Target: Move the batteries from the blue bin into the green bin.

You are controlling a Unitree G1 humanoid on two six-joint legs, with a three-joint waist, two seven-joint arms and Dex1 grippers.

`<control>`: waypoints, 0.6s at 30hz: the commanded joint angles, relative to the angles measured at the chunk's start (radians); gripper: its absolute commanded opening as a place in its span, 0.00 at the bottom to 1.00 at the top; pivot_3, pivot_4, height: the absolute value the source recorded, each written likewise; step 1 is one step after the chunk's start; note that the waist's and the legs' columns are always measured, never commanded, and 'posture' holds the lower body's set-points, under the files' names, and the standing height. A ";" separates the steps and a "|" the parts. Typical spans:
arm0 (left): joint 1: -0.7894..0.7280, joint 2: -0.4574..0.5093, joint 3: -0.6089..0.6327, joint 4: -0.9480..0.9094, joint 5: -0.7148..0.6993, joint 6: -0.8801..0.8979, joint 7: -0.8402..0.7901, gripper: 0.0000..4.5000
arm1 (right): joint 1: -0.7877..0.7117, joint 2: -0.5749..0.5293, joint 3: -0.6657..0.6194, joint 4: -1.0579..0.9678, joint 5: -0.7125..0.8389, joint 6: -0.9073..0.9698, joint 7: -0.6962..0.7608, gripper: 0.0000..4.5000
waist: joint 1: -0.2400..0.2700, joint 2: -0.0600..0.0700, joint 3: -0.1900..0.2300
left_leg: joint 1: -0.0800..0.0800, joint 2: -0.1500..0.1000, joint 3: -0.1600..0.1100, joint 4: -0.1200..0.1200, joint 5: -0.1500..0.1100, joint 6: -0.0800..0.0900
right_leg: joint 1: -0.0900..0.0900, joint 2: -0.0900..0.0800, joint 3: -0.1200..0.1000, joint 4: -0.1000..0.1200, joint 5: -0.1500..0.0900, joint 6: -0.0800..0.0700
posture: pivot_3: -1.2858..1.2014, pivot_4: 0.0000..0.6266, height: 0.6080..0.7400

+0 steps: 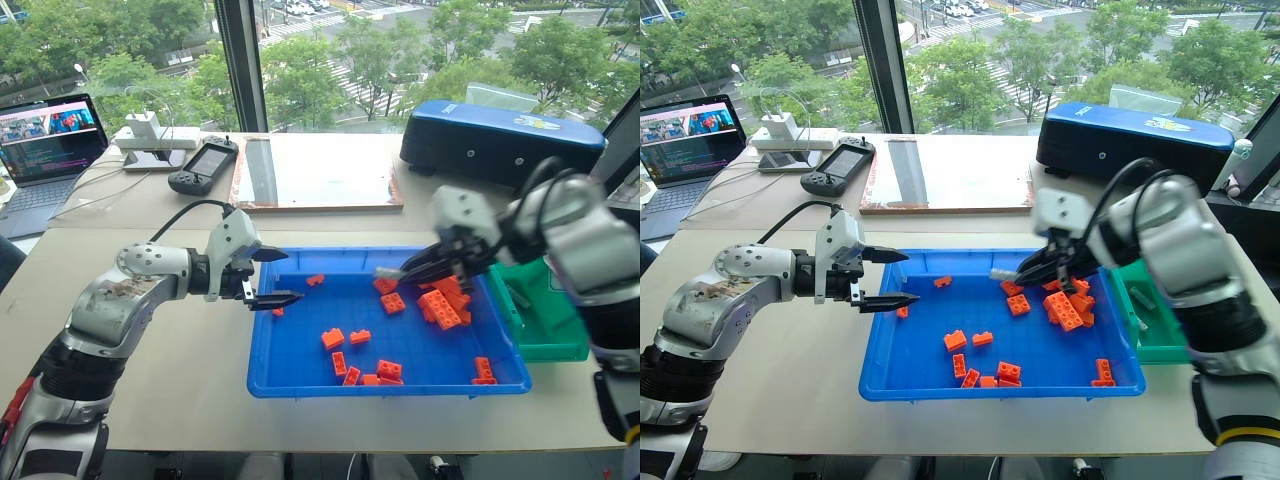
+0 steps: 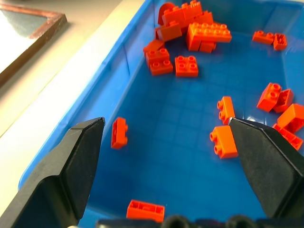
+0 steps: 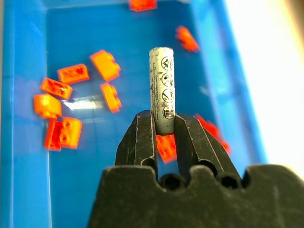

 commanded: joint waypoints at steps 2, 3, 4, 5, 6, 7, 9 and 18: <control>-0.046 -0.050 0.047 -0.019 -0.101 0.016 -0.034 1.00 | 0.091 -0.149 -0.153 0.018 -0.049 0.080 -0.149 0.05 | 0.003 0.000 0.000 | 0.000 0.000 0.000 0.000 0.000 0.000 | 0.000 0.000 0.000 0.000 0.000 0.000 | 0.52 0.24 0.94; -0.055 -0.056 0.051 -0.013 -0.110 0.021 -0.035 1.00 | 0.119 -0.169 -0.188 0.021 -0.052 0.099 -0.182 0.05 | 0.003 0.000 0.000 | 0.000 0.000 0.000 0.000 0.000 0.000 | 0.001 -0.001 0.000 0.000 0.000 0.000 | 0.52 0.24 0.94; -0.068 -0.063 0.054 -0.002 -0.115 0.022 -0.035 1.00 | 0.154 -0.189 -0.230 0.018 -0.054 0.132 -0.213 0.05 | 0.003 0.000 0.000 | 0.000 0.000 0.001 0.000 0.000 0.000 | 0.000 -0.001 0.000 0.000 0.000 0.000 | 0.52 0.24 0.94; -0.077 -0.068 0.057 0.006 -0.119 0.021 -0.035 1.00 | 0.184 -0.199 -0.261 0.009 -0.049 0.168 -0.236 0.05 | 0.003 0.000 0.000 | 0.000 0.000 0.001 0.000 0.000 0.000 | 0.000 -0.001 0.001 0.000 0.000 0.000 | 0.52 0.24 0.94; -0.086 -0.074 0.060 0.012 -0.124 0.020 -0.038 1.00 | 0.221 -0.208 -0.286 -0.006 -0.044 0.198 -0.254 0.05 | 0.002 0.000 0.000 | 0.000 0.000 0.001 0.000 0.000 0.000 | 0.000 -0.001 0.001 0.000 0.000 0.000 | 0.52 0.24 0.94; -0.095 -0.081 0.067 0.013 -0.142 0.025 -0.045 1.00 | 0.275 -0.217 -0.316 -0.028 -0.040 0.219 -0.266 0.05 | 0.000 0.000 0.000 | 0.000 0.000 0.001 0.000 0.000 0.000 | 0.000 -0.001 0.001 0.000 0.000 0.000 | 0.52 0.24 0.94; -0.113 -0.094 0.080 0.015 -0.179 0.044 -0.052 1.00 | 0.364 -0.218 -0.374 -0.064 -0.031 0.259 -0.295 0.05 | -0.003 0.000 0.000 | 0.000 0.000 0.001 0.000 0.000 0.000 | 0.000 -0.001 0.001 0.000 0.000 0.000 | 0.52 0.24 0.94; -0.184 -0.120 0.066 0.061 -0.182 0.033 -0.063 1.00 | 0.547 -0.131 -0.473 -0.137 -0.001 0.322 -0.459 0.56 | -0.001 0.000 0.000 | 0.000 -0.001 0.002 0.000 0.000 0.000 | 0.001 -0.001 0.001 0.000 0.000 0.000 | 0.52 0.24 0.94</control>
